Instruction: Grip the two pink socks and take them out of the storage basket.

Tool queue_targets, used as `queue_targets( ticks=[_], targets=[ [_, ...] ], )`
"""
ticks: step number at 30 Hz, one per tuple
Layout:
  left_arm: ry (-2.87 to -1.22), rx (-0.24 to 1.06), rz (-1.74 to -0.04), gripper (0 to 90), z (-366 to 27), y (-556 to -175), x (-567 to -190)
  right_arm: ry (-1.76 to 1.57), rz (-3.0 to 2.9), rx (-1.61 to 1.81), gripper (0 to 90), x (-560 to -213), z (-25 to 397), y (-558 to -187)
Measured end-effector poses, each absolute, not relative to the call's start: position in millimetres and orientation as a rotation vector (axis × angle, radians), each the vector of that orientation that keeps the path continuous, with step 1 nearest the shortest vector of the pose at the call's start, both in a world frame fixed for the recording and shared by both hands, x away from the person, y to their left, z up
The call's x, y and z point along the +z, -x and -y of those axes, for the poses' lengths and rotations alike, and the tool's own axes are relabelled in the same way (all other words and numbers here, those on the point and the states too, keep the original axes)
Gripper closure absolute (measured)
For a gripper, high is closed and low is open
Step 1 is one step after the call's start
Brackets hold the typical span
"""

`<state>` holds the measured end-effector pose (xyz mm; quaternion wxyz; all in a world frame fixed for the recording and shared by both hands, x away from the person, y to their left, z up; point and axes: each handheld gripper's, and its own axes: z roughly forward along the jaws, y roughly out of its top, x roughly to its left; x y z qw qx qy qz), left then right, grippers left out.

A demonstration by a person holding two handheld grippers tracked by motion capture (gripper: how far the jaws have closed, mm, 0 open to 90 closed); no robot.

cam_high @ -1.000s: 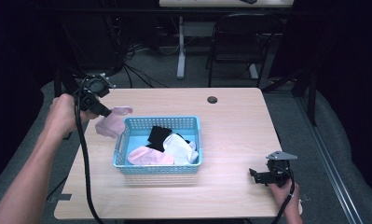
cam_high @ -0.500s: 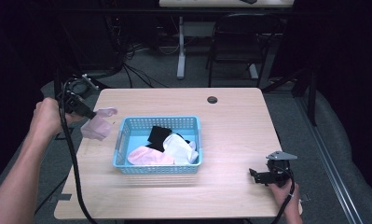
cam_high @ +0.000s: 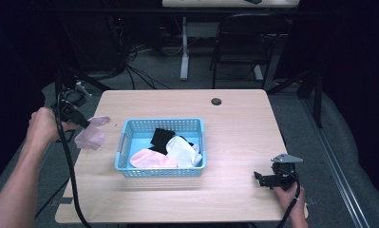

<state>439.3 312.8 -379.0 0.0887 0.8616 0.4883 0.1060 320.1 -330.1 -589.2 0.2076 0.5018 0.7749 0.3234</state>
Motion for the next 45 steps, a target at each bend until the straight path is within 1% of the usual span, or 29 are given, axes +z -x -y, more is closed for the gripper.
queue_targets(
  ticks=[8,16,17,19,24,26,34,37,40,44,45],
  targets=[
    [-2.563,0.282,-1.513,85.1,-317.8,-443.3,-400.7,-1.396,-2.161,0.902,0.3,-589.2,330.2,-320.2],
    [-2.540,0.203,-1.587,85.1,-323.6,-451.8,-436.2,-1.397,-2.160,0.898,0.3,-589.2,330.2,-320.1],
    [-2.540,0.203,-1.587,85.2,-323.6,-451.8,-436.2,-1.396,-2.160,0.902,0.3,-589.3,330.1,-320.2],
    [-2.515,0.152,-1.608,85.1,-324.6,-453.7,-447.5,-1.395,-2.161,0.902,0.4,-589.2,330.2,-320.2],
    [-2.518,0.139,-1.616,85.2,-323.7,-456.9,-462.5,-1.397,-2.160,0.898,0.4,-589.2,330.2,-320.1],
    [-2.498,0.113,-1.623,85.1,-324.1,-457.8,-466.5,-1.397,-2.161,0.901,0.4,-589.2,330.1,-320.1],
    [-2.502,0.106,-1.627,84.9,-320.6,-461.2,-478.2,-1.397,-2.160,0.901,0.3,-589.2,330.1,-320.1],
    [-2.485,0.081,-1.644,84.3,-321.0,-462.8,-487.0,-1.397,-2.160,0.901,0.4,-589.2,330.1,-320.1],
    [-2.468,0.088,-1.647,83.7,-321.6,-464.2,-489.6,-1.397,-2.159,0.901,0.4,-589.2,330.1,-320.1],
    [-2.457,0.077,-1.653,81.0,-320.4,-465.1,-490.9,-1.397,-2.159,0.900,0.4,-589.2,330.1,-320.1],
    [-2.457,0.077,-1.653,78.7,-320.4,-465.1,-490.9,-1.397,-2.159,0.900,0.4,-589.2,330.1,-320.1]
  ],
)
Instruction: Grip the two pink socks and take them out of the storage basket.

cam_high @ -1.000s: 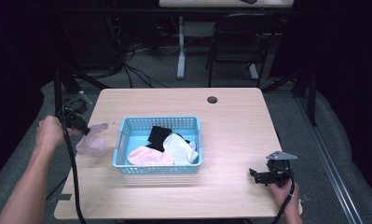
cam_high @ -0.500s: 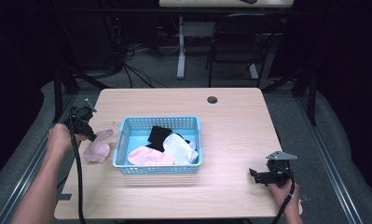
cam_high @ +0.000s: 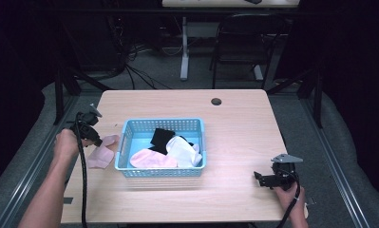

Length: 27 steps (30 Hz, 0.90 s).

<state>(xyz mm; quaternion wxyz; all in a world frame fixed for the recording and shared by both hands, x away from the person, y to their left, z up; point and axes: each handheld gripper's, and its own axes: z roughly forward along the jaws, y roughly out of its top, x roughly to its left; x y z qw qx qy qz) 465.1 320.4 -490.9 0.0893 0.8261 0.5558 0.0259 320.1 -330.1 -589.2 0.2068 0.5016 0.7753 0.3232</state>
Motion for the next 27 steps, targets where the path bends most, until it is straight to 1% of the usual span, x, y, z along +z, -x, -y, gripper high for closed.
queue_targets(
  ticks=[3,5,6,7,8,9,13,14,16,17,18,20,24,27],
  targets=[
    [-2.447,0.085,-1.655,73.0,-319.8,-464.8,-489.2,-1.397,-2.160,0.901,0.4,-589.2,330.1,-320.1],
    [-2.444,0.100,-1.660,65.3,-319.8,-464.2,-488.1,-1.397,-2.160,0.901,0.4,-589.2,330.1,-320.1],
    [-2.446,0.109,-1.658,65.3,-319.9,-463.5,-486.9,-1.397,-2.160,0.901,0.4,-589.2,330.1,-320.1],
    [-2.434,0.133,-1.660,57.6,-320.8,-461.7,-484.2,-1.396,-2.160,0.902,0.4,-589.2,330.1,-320.1],
    [-2.434,0.133,-1.660,53.1,-320.8,-461.7,-484.2,-1.396,-2.160,0.902,0.4,-589.2,330.1,-320.1],
    [-2.419,0.160,-1.674,48.5,-321.7,-459.3,-481.0,-1.397,-2.160,0.901,0.4,-589.2,330.1,-320.1],
    [-2.396,0.173,-1.669,32.9,-324.6,-456.1,-474.3,-1.396,-2.159,0.902,0.4,-589.3,330.1,-320.1],
    [-2.393,0.184,-1.647,29.4,-325.8,-453.6,-467.6,-1.397,-2.160,0.901,0.4,-589.2,330.1,-320.1],
    [-2.386,0.185,-1.642,23.7,-325.4,-452.0,-464.2,-1.396,-2.159,0.902,0.4,-589.3,330.1,-320.1],
    [-2.380,0.200,-1.621,21.0,-324.0,-448.6,-456.4,-1.397,-2.159,0.901,0.3,-589.2,330.1,-320.1],
    [-2.380,0.200,-1.621,19.1,-324.0,-448.6,-456.4,-1.396,-2.159,0.902,0.3,-589.3,330.1,-320.1],
    [-2.390,0.217,-1.585,15.3,-318.5,-443.3,-445.0,-1.397,-2.160,0.901,0.3,-589.2,330.1,-320.1],
    [-2.403,0.229,-1.519,14.1,-307.6,-437.6,-432.2,-1.396,-2.159,0.902,0.3,-589.2,330.1,-320.1],
    [-2.423,0.237,-1.478,9.4,-297.0,-435.2,-425.8,-1.397,-2.159,0.902,0.4,-589.2,330.1,-320.1]
  ],
)
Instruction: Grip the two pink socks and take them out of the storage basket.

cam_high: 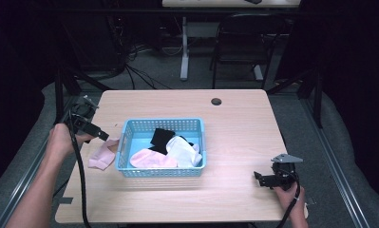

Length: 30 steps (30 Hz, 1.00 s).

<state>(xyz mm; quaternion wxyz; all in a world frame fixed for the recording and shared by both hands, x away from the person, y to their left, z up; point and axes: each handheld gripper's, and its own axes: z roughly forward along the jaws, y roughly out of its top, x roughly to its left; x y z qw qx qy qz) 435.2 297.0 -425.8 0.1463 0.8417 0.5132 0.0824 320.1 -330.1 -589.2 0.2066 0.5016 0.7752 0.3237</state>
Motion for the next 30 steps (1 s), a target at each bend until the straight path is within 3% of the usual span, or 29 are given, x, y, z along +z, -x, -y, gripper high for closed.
queue_targets(
  ticks=[7,21,30],
  targets=[
    [-2.457,0.233,-1.404,0.0,-270.7,-432.0,-420.4,-1.397,-2.160,0.901,0.4,-589.2,330.1,-320.1],
    [-2.500,0.173,-1.258,0.1,-209.0,-426.2,-437.0,-1.397,-2.158,0.901,0.3,-589.3,330.1,-320.1],
    [-2.516,0.074,-1.222,1.2,-168.1,-422.5,-475.5,-1.396,-2.157,0.897,0.3,-589.2,330.2,-320.1]
  ],
)
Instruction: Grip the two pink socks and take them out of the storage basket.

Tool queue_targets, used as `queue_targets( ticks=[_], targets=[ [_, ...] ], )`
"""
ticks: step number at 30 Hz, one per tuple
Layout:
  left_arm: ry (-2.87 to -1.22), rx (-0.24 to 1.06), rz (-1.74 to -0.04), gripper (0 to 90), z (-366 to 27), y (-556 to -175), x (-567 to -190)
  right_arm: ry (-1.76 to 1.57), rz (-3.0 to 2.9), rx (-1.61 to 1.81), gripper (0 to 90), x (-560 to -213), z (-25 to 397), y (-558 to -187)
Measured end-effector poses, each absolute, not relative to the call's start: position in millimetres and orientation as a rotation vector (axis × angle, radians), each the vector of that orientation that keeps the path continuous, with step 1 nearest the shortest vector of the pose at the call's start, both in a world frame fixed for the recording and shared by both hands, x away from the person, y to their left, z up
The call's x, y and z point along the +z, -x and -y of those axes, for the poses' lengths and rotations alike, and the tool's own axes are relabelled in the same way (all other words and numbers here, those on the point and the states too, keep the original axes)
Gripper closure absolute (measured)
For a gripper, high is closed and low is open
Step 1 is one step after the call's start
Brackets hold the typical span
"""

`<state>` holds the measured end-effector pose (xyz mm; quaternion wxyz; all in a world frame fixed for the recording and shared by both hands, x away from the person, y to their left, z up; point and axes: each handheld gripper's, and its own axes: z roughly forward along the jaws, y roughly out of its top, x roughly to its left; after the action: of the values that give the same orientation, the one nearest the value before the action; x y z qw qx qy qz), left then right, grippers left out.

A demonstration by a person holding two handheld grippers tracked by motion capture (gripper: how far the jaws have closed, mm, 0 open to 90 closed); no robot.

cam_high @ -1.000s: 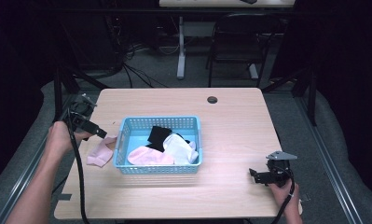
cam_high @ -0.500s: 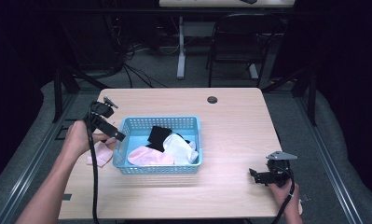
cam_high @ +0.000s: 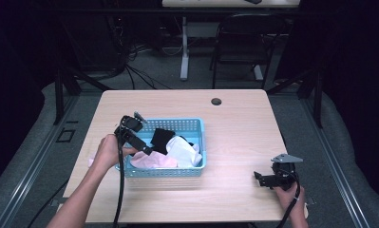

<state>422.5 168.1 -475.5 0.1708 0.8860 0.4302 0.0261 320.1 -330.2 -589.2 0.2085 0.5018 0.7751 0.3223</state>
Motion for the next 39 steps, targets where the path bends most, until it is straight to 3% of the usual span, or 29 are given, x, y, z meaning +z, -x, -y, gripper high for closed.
queue_targets(
  ticks=[6,14,23,26,30,39],
  targets=[
    [-2.530,0.028,-1.228,8.2,-145.6,-423.3,-499.1,-1.397,-2.160,0.900,0.4,-589.1,330.2,-320.2],
    [-2.535,-0.018,-1.264,25.1,-130.3,-427.3,-518.9,-1.396,-2.157,0.900,0.5,-589.3,330.1,-320.1],
    [-2.594,-0.028,-1.207,68.0,-129.7,-427.1,-527.5,-1.394,-2.158,0.899,0.4,-589.3,330.3,-320.3],
    [-2.573,-0.035,-1.197,78.1,-133.7,-425.8,-527.5,-1.394,-2.158,0.900,0.5,-589.3,330.3,-320.3],
    [-2.588,-0.011,-1.172,83.4,-137.3,-424.1,-517.2,-1.394,-2.161,0.900,0.5,-589.2,330.3,-320.3],
    [-2.567,0.047,-1.148,83.9,-146.0,-421.9,-483.0,-1.398,-2.158,0.901,0.5,-589.1,330.1,-320.0]
  ],
)
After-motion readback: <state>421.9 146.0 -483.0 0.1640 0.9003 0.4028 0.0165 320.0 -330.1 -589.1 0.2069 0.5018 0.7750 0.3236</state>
